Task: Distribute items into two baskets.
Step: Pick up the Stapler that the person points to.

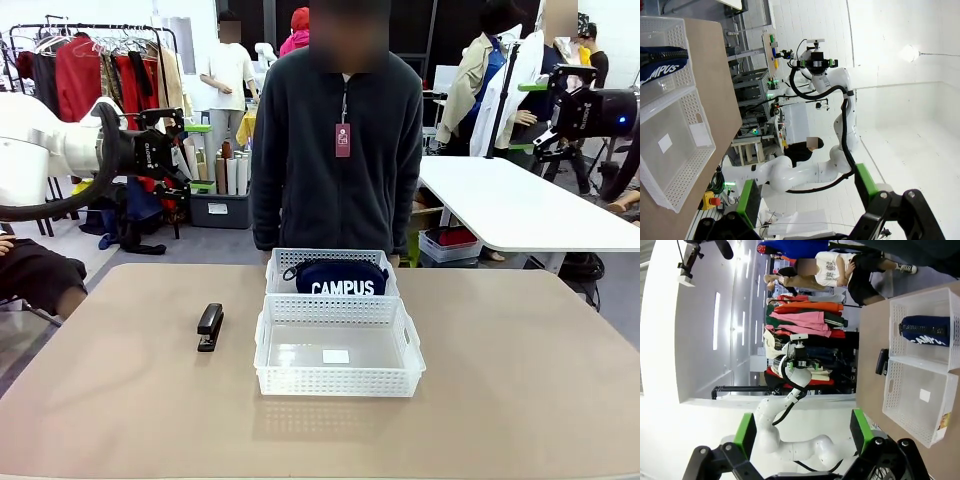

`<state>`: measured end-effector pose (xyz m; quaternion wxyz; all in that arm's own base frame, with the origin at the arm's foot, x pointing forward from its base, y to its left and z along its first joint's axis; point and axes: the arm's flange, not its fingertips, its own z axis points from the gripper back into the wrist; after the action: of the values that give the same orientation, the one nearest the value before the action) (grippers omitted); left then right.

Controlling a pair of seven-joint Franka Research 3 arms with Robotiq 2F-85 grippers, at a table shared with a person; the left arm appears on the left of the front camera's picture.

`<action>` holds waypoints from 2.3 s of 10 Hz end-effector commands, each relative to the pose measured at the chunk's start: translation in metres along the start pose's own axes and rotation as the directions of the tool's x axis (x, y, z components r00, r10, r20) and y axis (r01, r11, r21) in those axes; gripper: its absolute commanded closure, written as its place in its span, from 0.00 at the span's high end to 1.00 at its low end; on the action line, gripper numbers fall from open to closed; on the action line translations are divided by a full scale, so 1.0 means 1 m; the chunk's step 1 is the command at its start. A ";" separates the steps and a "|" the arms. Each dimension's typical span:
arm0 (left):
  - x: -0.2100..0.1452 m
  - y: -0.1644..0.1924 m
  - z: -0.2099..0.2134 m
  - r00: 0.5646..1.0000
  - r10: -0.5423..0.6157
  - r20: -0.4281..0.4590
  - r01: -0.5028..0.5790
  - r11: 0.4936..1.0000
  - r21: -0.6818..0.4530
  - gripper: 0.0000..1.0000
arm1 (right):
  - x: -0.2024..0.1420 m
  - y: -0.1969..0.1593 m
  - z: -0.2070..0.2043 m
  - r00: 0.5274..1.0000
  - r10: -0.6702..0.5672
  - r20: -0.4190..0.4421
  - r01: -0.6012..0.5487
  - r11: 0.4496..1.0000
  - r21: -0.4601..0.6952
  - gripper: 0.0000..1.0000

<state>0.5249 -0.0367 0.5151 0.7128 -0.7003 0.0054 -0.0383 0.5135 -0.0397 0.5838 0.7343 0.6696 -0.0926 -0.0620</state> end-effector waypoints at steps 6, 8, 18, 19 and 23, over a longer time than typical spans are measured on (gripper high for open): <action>-0.001 -0.001 0.001 1.000 -0.001 0.002 0.001 1.000 -0.002 1.00 | 0.000 -0.004 -0.002 1.000 -0.010 -0.016 0.010 1.000 0.005 1.00; -0.001 -0.001 0.001 1.000 -0.001 0.002 0.001 1.000 -0.002 1.00 | 0.000 -0.004 -0.002 1.000 -0.010 -0.016 0.010 1.000 0.005 1.00; -0.001 -0.001 0.001 1.000 -0.001 0.002 0.001 1.000 -0.002 1.00 | 0.000 -0.004 -0.002 1.000 -0.010 -0.016 0.010 1.000 0.005 1.00; -0.001 -0.001 0.001 1.000 -0.001 0.002 0.001 1.000 -0.002 1.00 | 0.000 -0.004 -0.002 1.000 -0.010 -0.016 0.010 1.000 0.005 1.00; -0.001 -0.001 0.001 1.000 -0.001 0.002 0.001 1.000 -0.002 1.00 | 0.000 -0.004 -0.002 1.000 -0.010 -0.016 0.010 1.000 0.005 1.00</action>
<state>0.5249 -0.0367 0.5151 0.7128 -0.7003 0.0054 -0.0383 0.5154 -0.0382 0.5749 0.7348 0.6714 -0.0762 -0.0584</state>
